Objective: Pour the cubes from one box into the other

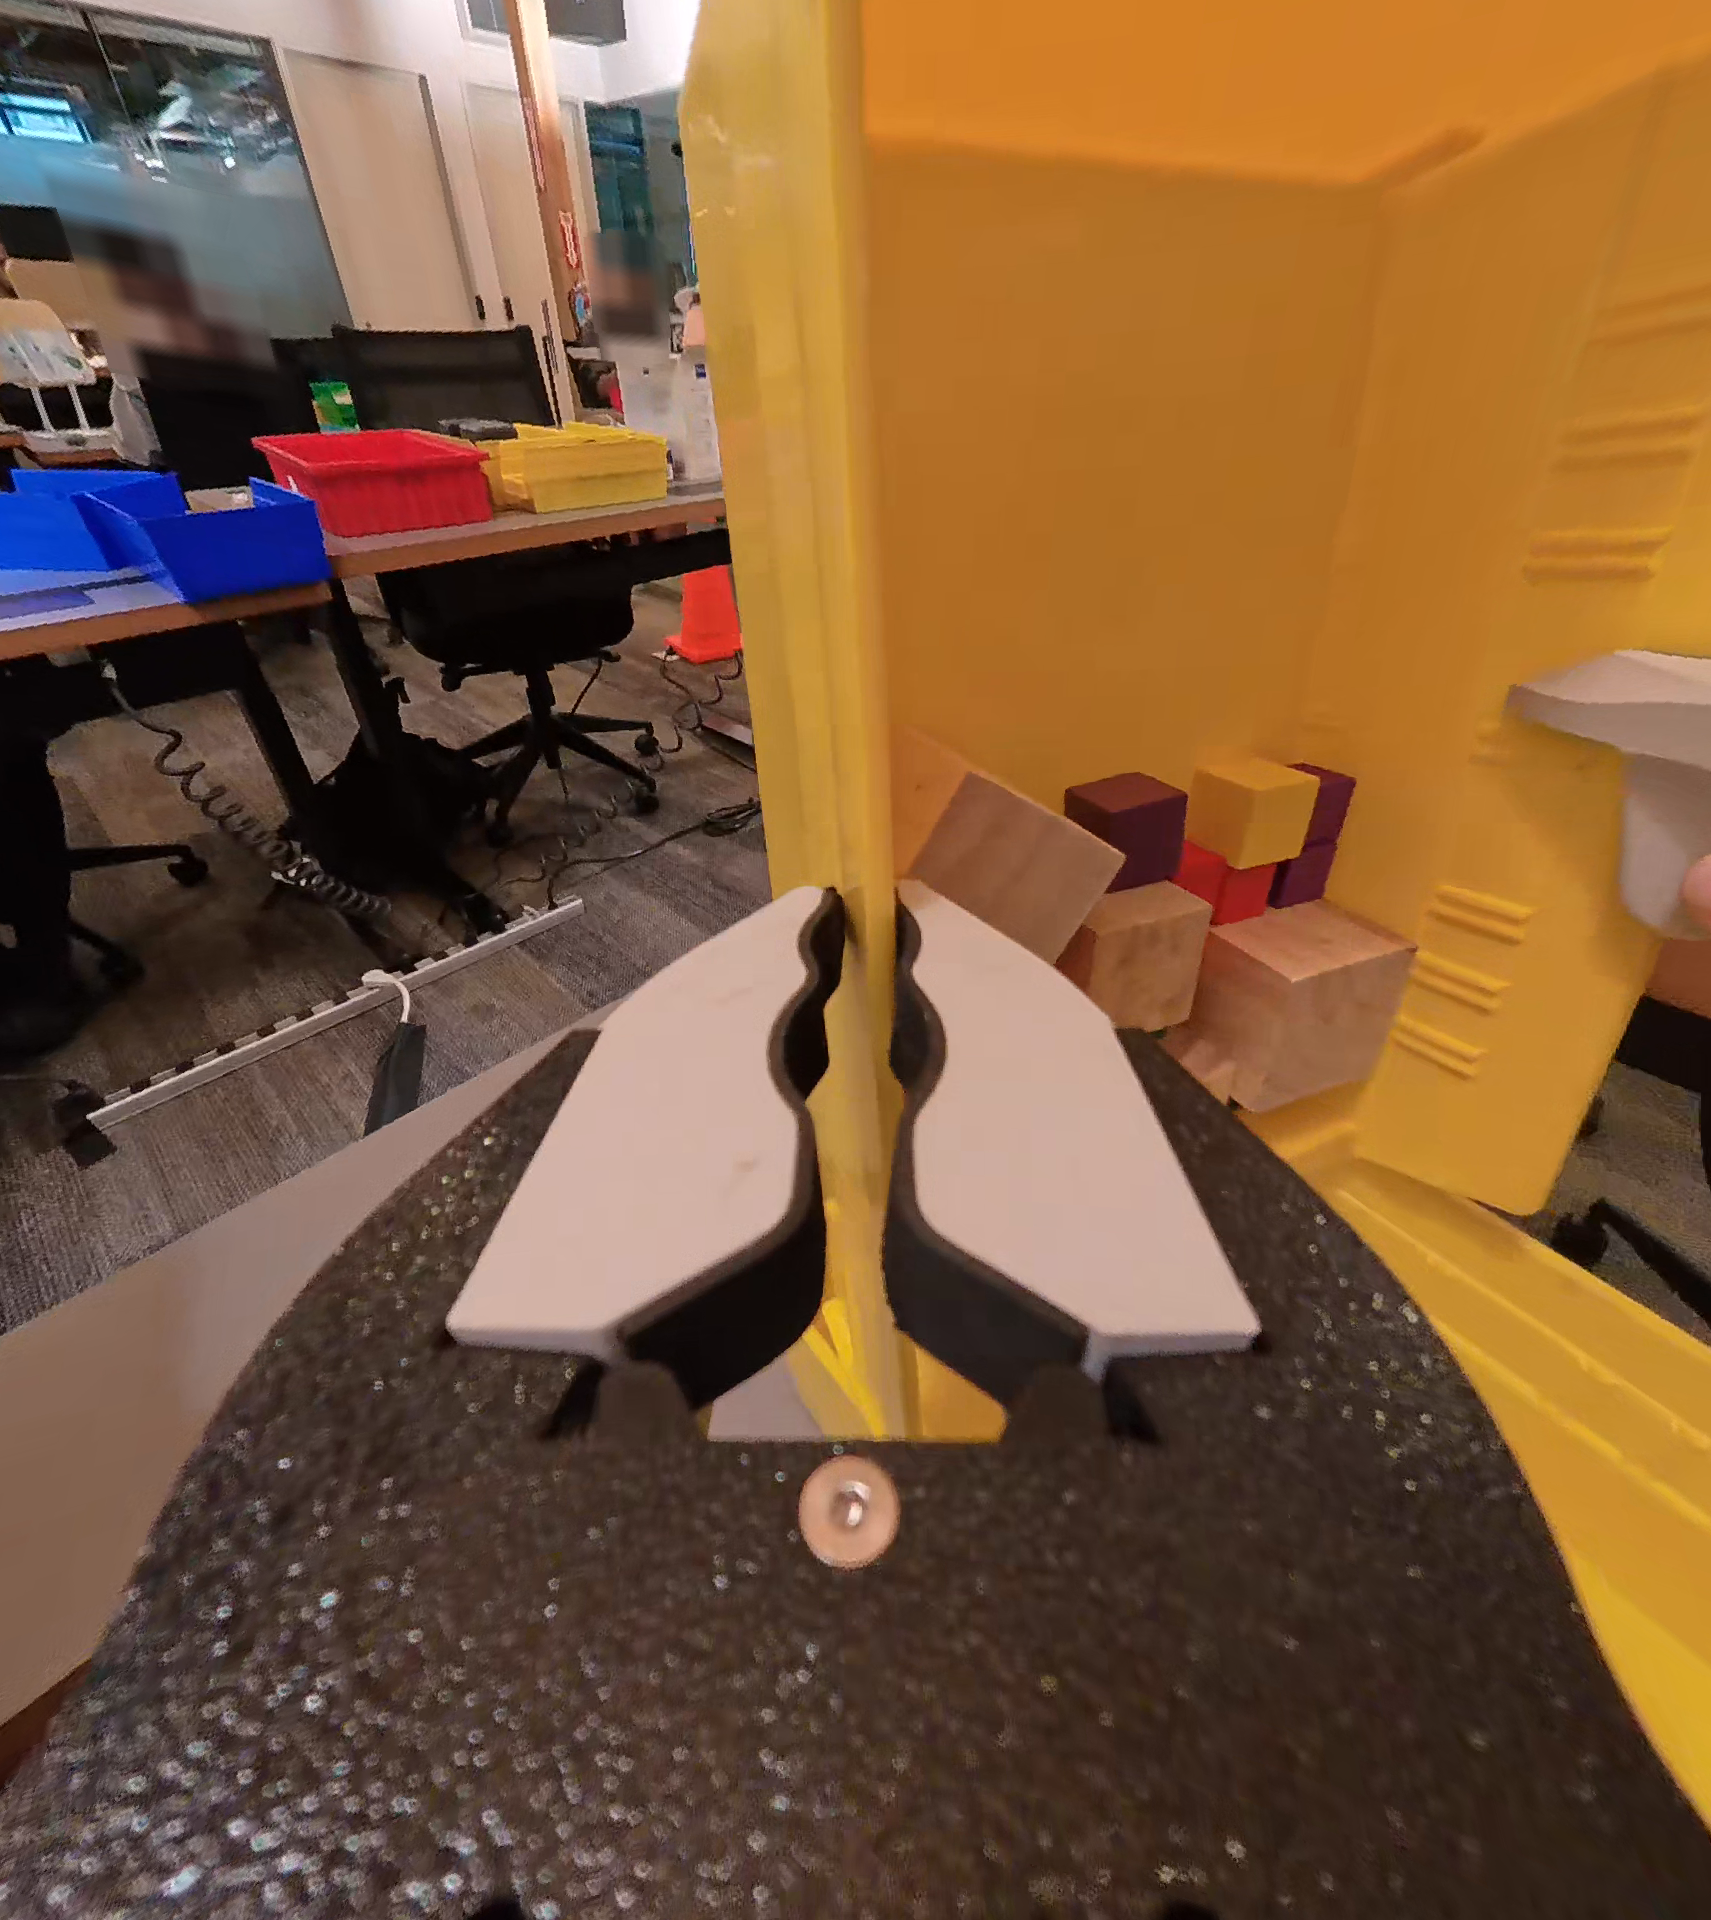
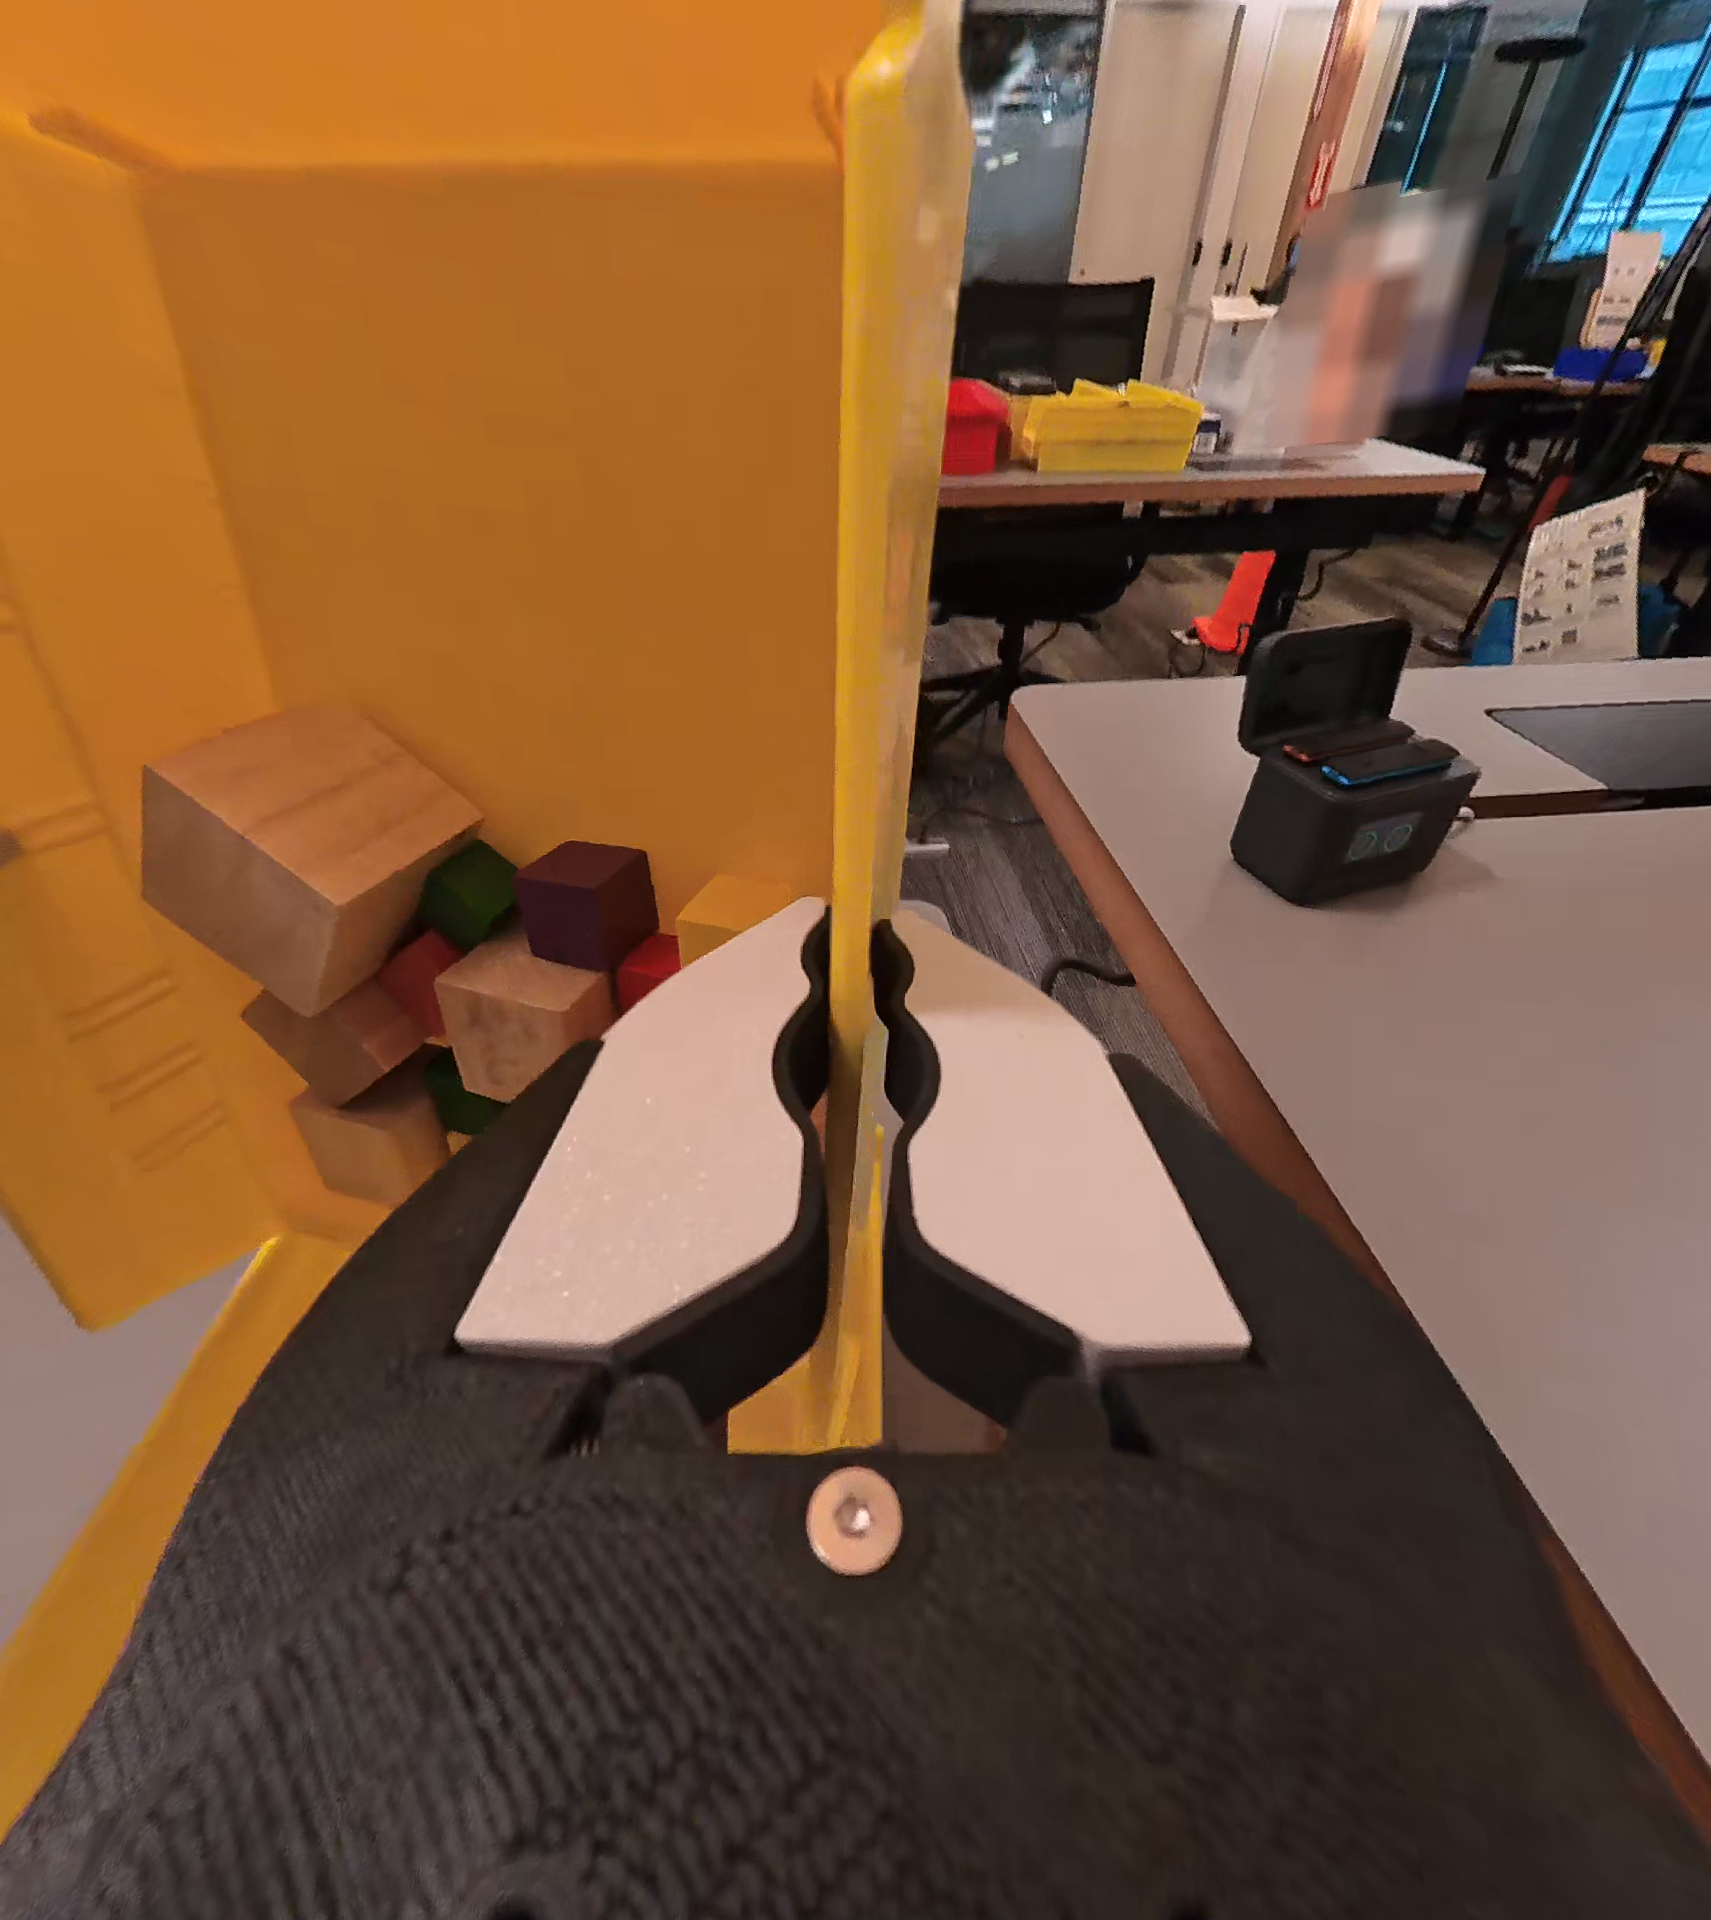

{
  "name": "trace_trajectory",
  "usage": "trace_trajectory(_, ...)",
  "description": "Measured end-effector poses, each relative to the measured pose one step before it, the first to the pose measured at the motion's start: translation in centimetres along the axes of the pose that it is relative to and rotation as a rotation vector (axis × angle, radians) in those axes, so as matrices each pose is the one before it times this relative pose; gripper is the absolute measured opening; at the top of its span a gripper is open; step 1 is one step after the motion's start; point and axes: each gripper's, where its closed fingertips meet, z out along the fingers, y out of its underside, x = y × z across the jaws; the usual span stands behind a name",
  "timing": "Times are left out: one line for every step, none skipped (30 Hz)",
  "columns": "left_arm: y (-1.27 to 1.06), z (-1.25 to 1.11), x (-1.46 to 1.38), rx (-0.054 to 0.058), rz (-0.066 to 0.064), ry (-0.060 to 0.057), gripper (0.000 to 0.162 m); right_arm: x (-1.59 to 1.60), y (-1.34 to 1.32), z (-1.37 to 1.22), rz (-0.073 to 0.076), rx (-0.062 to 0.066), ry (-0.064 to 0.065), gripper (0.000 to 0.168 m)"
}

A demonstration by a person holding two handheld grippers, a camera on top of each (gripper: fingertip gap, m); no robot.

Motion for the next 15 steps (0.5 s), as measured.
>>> trace_trajectory(-0.128,-0.044,-0.036,0.0121,-0.008,-0.0005,0.006,-0.058,-0.269,-0.033,0.0176,0.0222,-0.0103,0.007)
trace_trajectory(-0.152,-0.021,-0.004,0.0123,-0.0008,-0.0024,0.006,-0.021,-0.319,-0.095,0.0229,0.0276,-0.0078,0.007)
trace_trajectory(-0.187,-0.014,0.119,0.0143,0.007,0.0019,0.006,0.055,-0.339,-0.11,0.0157,0.0246,-0.0016,0.008)
trace_trajectory(-0.183,0.002,0.161,0.0145,0.0101,0.0038,0.006,0.139,-0.325,-0.133,0.0103,0.0214,0.0022,0.008)
trace_trajectory(-0.205,-0.021,0.169,0.0152,0.008,0.0022,0.006,0.09,-0.301,-0.13,0.0041,0.0185,0.0004,0.008)
trace_trajectory(-0.186,0.001,0.11,0.0135,0.0075,-0.0054,0.006,0.016,-0.228,-0.087,0.0019,0.0118,-0.0044,0.008)
trace_trajectory(-0.171,0.013,0.054,0.0122,0.0004,-0.0079,0.006,0.025,-0.127,-0.079,0.0006,0.0101,-0.0039,0.008)
trace_trajectory(-0.172,0.001,0.071,0.0138,-0.0092,-0.0026,0.006,0.053,-0.035,-0.095,0.0035,0.0104,-0.0027,0.008)
trace_trajectory(-0.18,0.0,0.121,0.0166,-0.0094,0.0002,0.006,0.063,0.009,-0.119,0.0132,0.013,-0.0044,0.008)
trace_trajectory(-0.139,-0.04,0.112,0.0156,0.0016,-0.0009,0.006,0.096,0.037,-0.162,0.011,0.0143,-0.0019,0.008)
trace_trajectory(-0.089,-0.053,0.169,0.0124,0.0099,-0.0004,0.006,0.115,0.055,-0.17,-0.0009,0.0143,0.0033,0.008)
trace_trajectory(-0.023,-0.04,0.194,0.0073,0.008,0.0008,0.006,0.112,0.069,-0.127,0.0036,0.013,0.0034,0.008)
trace_trajectory(0.023,-0.049,0.149,0.0051,0.0065,-0.0019,0.006,0.047,0.099,-0.082,0.0214,0.0107,-0.0066,0.009)
trace_trajectory(0.014,-0.083,0.084,0.0107,0.0058,-0.0033,0.006,-0.004,0.097,-0.103,0.0302,0.0108,-0.012,0.01)
trace_trajectory(0.028,-0.125,0.059,0.0109,0.0026,0.0004,0.006,-0.054,0.103,-0.117,0.0195,0.0104,-0.0105,0.01)
